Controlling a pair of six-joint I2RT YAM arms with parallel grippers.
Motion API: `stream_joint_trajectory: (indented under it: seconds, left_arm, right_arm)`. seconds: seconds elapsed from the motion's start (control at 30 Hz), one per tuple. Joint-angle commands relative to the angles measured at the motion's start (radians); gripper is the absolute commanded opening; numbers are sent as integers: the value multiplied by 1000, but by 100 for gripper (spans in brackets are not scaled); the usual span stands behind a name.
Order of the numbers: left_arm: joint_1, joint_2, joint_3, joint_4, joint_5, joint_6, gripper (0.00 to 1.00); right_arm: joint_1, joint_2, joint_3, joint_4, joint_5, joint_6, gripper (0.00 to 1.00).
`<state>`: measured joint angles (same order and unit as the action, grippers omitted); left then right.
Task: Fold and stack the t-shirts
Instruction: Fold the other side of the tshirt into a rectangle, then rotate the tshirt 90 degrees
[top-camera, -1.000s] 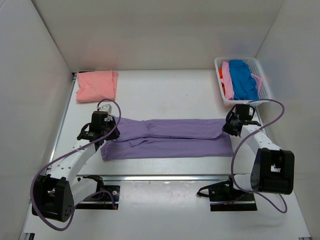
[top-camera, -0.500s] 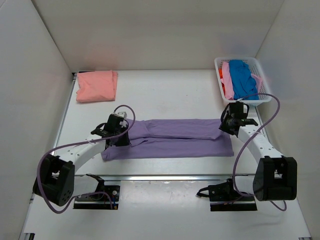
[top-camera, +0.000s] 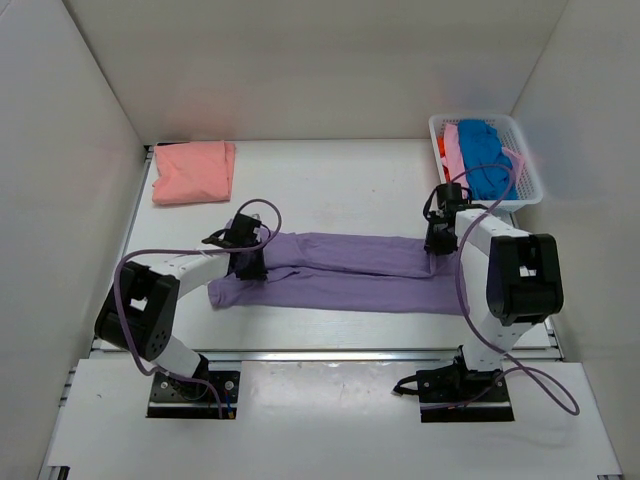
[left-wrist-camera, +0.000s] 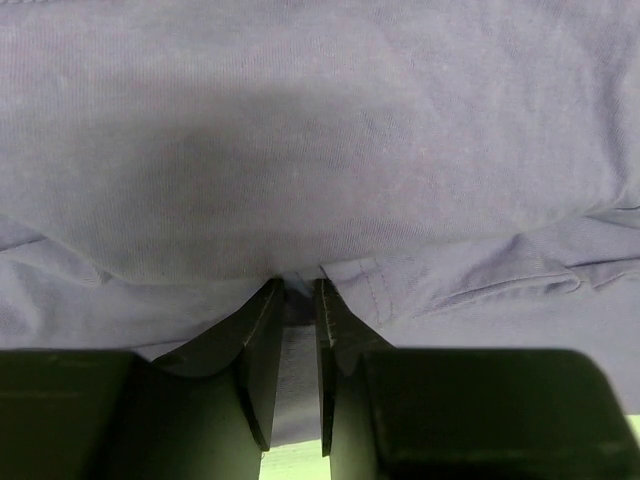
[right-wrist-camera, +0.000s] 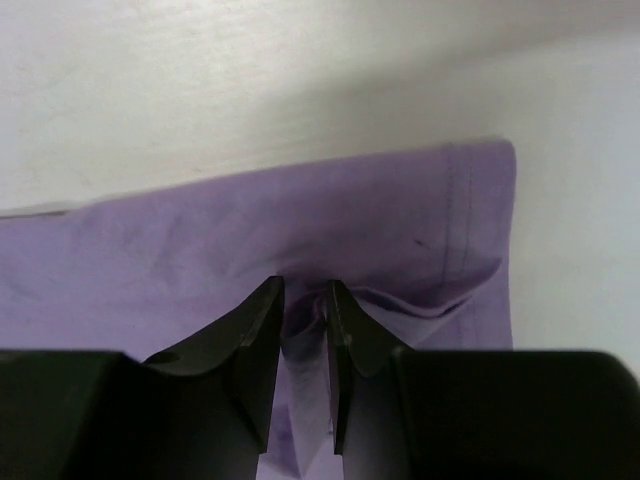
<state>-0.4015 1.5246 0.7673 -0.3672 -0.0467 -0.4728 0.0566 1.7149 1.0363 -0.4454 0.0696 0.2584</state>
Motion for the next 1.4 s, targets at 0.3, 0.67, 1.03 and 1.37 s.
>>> stream_joint_trajectory:
  seconds: [0.3,0.67,1.03,1.37]
  left_arm:
    - [-11,34,-10,34,5,-9,30]
    - [1,22,-7,28,19,6,30]
    - [6,74,35,16,7,14,32]
    - [27,300,330,-4,2,-9,32]
  right_arm:
    - [-52,-254,-113,-231,93,62,22]
    - [-55,-391,-128,-378,228,101,19]
    - [-61,-252,-58,-76,-47,-18,0]
    - [-35,-58,-60,-35,-41,93,0]
